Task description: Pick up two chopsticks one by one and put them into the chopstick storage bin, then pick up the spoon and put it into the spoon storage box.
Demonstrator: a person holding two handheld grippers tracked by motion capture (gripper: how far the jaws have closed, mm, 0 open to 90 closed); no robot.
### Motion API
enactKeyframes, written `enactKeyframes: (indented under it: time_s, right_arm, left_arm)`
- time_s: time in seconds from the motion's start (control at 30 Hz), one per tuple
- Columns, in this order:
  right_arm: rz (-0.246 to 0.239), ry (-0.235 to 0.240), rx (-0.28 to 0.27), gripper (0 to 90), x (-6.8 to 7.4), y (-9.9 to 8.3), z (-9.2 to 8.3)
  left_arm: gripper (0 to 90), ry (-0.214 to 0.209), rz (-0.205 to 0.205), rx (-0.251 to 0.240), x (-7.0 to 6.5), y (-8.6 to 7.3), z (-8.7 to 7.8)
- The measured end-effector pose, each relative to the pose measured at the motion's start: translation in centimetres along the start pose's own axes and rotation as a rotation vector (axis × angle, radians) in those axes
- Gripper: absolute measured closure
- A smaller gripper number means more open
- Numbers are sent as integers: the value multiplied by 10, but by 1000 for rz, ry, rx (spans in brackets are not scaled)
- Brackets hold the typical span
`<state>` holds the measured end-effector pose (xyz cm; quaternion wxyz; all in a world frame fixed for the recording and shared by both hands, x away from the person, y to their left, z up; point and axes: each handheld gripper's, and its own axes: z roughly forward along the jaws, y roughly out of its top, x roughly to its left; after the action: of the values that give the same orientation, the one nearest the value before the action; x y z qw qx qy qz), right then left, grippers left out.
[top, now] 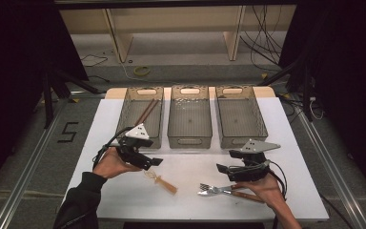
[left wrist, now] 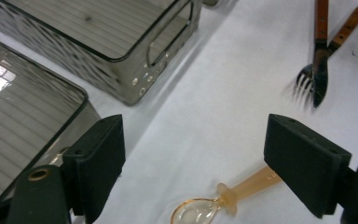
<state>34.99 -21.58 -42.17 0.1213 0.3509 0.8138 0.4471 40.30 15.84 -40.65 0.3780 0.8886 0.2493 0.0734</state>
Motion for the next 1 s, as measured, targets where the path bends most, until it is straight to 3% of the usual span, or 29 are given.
enactKeyframes:
  time_s: [0.2, 0.5, 1.0]
  right_arm:
    - [27, 6, -5, 277, -4, -5, 0]
    - [34, 13, -14, 273, -5, -8, -1]
    - [36, 14, -9, 273, -6, -9, 0]
  left_arm:
    - [200, -18, 50, 40, -8, 1, 3]
    - [197, -52, 91, 87, -18, -2, 11]
    - [192, -88, 126, 157, -26, -9, 26]
